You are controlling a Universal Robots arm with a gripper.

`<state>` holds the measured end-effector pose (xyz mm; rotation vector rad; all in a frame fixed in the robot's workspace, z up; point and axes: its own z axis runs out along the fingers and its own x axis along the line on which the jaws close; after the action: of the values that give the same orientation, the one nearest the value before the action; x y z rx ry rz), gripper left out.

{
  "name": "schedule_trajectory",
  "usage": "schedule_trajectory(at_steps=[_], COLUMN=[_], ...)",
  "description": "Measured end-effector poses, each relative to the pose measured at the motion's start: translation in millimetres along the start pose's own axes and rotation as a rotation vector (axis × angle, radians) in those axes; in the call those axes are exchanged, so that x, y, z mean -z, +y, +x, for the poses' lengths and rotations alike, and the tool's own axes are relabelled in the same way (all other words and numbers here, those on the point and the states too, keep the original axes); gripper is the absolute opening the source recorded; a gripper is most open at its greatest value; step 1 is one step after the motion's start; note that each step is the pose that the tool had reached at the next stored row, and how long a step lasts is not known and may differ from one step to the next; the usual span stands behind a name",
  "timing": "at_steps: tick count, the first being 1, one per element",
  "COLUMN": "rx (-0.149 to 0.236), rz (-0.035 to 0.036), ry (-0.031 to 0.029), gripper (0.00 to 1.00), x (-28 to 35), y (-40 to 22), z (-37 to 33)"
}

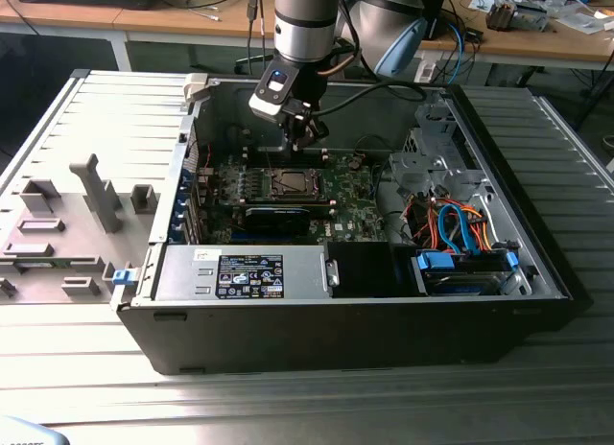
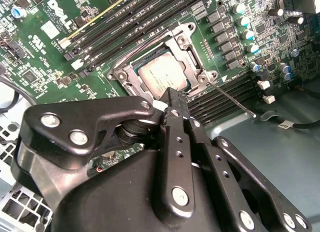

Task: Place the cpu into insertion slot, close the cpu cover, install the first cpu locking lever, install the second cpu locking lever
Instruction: 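Install the first cpu locking lever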

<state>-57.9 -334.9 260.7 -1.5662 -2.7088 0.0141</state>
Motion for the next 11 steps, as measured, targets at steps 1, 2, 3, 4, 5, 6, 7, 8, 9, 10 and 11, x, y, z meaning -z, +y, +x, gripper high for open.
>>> schedule_trajectory(at_steps=[1, 2, 3, 4, 5, 6, 7, 8, 9, 10, 11], rx=[0.001, 0.002, 0.002, 0.003, 0.004, 0.005, 0.006, 0.006, 0.007, 0.008, 0.009], rz=[0.0, 0.0, 0.0, 0.0001, 0.0, 0.0, 0.0, 0.0001, 0.0001, 0.0001, 0.0001], ry=[0.0, 0.0, -0.0001, -0.0001, -0.0001, -0.0001, -0.0001, -0.0001, -0.0001, -0.0002, -0.0001], gripper=[0.11, 0.11, 0.11, 0.11, 0.11, 0.11, 0.11, 0.11, 0.11, 0.11, 0.11], x=[0.0, 0.0, 0.0, 0.0, 0.0, 0.0, 0.0, 0.0, 0.0, 0.0, 0.0], y=[0.0, 0.0, 0.0, 0.0, 0.0, 0.0, 0.0, 0.0, 0.0, 0.0, 0.0], z=[0.0, 0.0, 0.0, 0.0, 0.0, 0.0, 0.0, 0.0, 0.0, 0.0, 0.0])
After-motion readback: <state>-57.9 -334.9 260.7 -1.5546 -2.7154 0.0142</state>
